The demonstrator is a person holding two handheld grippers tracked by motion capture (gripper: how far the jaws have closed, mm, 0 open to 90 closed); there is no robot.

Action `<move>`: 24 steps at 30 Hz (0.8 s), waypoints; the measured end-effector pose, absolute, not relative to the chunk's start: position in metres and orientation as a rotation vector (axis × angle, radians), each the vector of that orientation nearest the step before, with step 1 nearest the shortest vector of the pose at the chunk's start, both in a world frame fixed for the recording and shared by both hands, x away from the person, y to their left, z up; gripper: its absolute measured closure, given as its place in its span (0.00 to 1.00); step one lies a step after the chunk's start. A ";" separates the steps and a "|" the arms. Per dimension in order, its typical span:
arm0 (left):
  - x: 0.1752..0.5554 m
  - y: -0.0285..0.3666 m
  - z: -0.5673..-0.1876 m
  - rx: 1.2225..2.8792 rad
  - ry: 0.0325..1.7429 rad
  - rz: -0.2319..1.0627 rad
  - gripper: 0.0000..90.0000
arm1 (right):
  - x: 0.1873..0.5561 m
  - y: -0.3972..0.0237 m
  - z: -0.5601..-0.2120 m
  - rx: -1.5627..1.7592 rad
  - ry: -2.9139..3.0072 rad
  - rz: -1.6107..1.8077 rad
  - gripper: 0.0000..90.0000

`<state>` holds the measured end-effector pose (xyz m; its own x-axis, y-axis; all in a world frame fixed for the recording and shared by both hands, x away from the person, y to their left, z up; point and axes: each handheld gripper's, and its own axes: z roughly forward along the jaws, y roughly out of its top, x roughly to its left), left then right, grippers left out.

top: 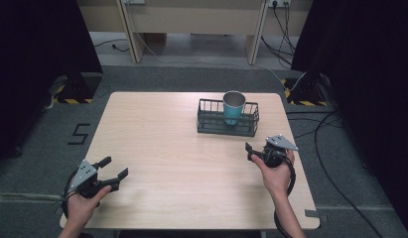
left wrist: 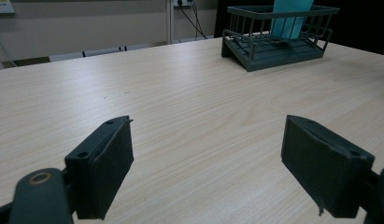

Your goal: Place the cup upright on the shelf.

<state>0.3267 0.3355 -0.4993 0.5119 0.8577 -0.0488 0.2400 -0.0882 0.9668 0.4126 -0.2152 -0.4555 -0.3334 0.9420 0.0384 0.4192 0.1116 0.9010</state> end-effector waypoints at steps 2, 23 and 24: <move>0.327 0.336 -0.499 1.615 0.959 0.678 0.18 | 0.410 -0.217 -0.456 1.328 1.821 1.186 0.17; 0.327 0.336 -0.499 1.617 0.962 0.679 0.18 | 0.374 -0.233 -0.474 1.349 1.794 1.207 0.17; 0.327 0.336 -0.499 1.617 0.962 0.678 0.18 | 0.372 -0.233 -0.475 1.348 1.793 1.209 0.17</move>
